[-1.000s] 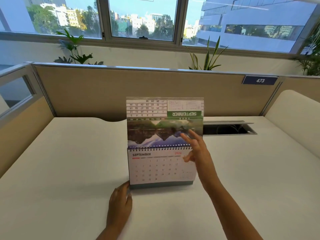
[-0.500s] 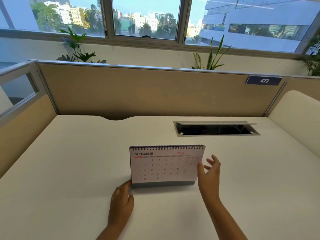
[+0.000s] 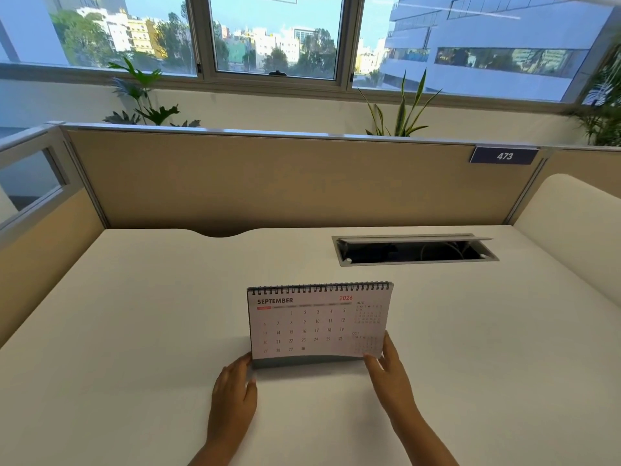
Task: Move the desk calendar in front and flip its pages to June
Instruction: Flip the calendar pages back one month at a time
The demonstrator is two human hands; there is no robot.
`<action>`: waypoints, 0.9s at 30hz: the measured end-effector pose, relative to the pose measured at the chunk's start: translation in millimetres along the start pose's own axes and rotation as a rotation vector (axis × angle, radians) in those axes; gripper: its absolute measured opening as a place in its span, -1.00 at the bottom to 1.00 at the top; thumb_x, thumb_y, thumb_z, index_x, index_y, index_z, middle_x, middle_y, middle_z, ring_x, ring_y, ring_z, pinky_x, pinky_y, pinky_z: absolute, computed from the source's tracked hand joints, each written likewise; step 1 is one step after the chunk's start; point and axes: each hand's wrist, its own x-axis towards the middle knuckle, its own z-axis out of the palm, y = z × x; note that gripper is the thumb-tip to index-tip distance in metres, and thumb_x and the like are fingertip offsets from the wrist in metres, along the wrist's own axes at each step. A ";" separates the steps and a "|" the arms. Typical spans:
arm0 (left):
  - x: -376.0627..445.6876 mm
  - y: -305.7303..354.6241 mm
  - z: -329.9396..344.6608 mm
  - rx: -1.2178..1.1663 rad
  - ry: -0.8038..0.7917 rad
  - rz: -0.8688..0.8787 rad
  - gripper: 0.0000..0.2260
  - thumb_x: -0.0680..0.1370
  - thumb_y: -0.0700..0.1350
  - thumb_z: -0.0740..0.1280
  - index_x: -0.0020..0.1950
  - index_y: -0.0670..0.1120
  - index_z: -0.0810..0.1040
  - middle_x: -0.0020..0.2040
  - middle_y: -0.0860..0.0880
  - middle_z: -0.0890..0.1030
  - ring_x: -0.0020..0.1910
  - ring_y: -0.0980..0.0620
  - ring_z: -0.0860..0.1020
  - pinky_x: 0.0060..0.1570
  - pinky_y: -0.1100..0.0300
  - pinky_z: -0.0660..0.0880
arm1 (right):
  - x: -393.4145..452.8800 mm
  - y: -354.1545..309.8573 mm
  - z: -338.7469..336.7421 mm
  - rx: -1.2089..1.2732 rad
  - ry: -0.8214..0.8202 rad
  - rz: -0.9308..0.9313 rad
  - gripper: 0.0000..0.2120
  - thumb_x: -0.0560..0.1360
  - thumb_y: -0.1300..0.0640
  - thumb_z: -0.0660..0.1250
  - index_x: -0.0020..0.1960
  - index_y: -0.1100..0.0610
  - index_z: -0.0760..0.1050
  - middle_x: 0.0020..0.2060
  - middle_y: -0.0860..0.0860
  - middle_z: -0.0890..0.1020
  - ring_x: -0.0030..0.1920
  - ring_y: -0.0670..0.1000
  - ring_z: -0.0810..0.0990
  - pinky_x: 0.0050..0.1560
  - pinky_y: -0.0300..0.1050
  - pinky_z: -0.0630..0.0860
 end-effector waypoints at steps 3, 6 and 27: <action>-0.5 1.6 -0.2 -0.005 0.003 -0.005 -0.59 0.45 -0.36 0.24 0.27 -0.09 0.36 0.23 -0.15 0.49 0.19 -0.16 0.41 0.22 -0.06 0.35 | -6.9 -0.3 -3.8 0.054 0.100 -0.032 -0.63 0.56 0.00 0.13 0.34 0.04 0.33 0.27 0.02 0.49 0.26 0.08 0.45 0.20 -0.04 0.42; -0.8 4.6 -1.8 -0.014 0.014 0.005 -0.58 0.45 -0.37 0.22 0.27 -0.08 0.36 0.22 -0.13 0.49 0.19 -0.17 0.40 0.26 -0.09 0.32 | -13.1 -7.8 -12.9 0.175 0.127 -0.009 -0.51 0.49 -0.26 0.01 -0.02 0.07 0.53 -0.06 0.04 0.64 0.01 0.08 0.59 -0.10 -0.18 0.48; -6.8 18.2 -12.3 -0.128 0.093 0.014 -0.69 0.40 -0.45 0.24 0.05 -0.15 0.53 -0.05 -0.22 0.60 -0.08 -0.22 0.51 -0.08 -0.06 0.45 | -9.9 -69.1 -29.2 1.115 -0.604 -0.152 -0.62 0.43 0.10 0.33 0.22 0.15 0.46 0.08 0.17 0.63 0.01 0.18 0.63 -0.05 0.13 0.59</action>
